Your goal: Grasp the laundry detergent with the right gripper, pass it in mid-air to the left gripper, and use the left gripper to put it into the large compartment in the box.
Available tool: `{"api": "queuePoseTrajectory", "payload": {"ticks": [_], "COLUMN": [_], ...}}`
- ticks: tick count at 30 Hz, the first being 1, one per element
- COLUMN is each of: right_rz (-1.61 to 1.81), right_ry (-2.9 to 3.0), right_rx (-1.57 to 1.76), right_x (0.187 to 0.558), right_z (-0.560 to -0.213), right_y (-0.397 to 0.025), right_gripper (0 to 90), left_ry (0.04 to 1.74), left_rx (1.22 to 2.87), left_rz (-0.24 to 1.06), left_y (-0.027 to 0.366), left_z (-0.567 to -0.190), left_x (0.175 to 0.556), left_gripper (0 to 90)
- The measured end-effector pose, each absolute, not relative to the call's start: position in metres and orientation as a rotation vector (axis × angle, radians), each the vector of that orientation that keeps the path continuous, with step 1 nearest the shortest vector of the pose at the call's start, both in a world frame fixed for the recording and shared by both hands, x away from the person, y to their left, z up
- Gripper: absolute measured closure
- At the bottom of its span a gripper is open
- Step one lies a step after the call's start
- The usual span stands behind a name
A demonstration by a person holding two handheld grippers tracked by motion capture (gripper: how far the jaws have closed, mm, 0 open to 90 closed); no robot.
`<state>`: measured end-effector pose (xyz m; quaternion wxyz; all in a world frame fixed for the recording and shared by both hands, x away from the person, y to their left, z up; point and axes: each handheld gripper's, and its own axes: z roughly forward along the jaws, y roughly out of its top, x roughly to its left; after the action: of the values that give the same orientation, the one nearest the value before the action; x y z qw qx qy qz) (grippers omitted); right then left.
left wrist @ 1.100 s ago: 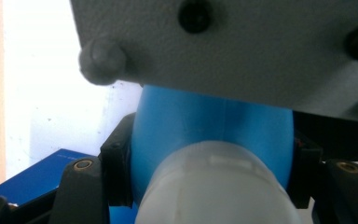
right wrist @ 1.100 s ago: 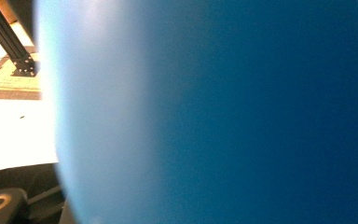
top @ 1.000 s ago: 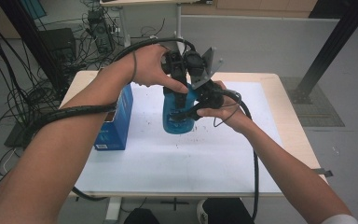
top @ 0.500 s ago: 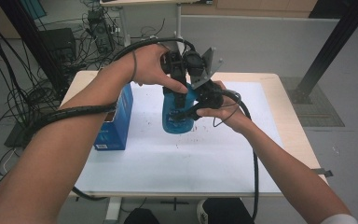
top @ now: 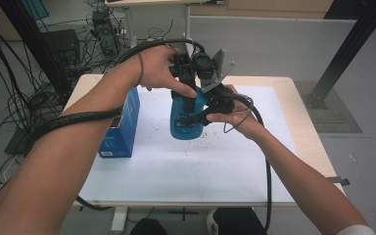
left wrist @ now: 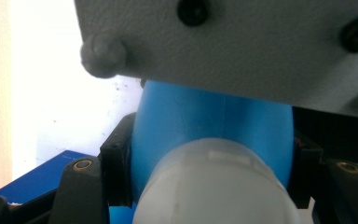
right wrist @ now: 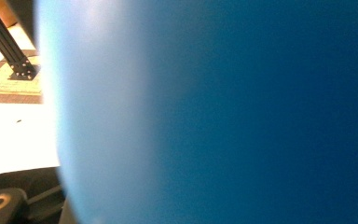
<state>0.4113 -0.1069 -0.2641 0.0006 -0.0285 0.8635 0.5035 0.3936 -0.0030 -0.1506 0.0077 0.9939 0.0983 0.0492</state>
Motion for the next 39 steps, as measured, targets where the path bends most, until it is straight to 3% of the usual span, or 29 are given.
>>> {"api": "queuePoseTrajectory", "payload": {"ticks": [39], "right_rz": [1.584], "right_ry": [2.709], "right_rx": [-0.095], "right_x": [0.4106], "right_z": [-0.2648], "right_y": [-0.1094], "right_gripper": [42.5], "left_ry": [0.313], "left_rx": [3.117], "left_rz": [0.161], "left_y": [-0.0073], "left_z": [-0.1509], "left_x": [0.3917], "left_gripper": [37.3]}}
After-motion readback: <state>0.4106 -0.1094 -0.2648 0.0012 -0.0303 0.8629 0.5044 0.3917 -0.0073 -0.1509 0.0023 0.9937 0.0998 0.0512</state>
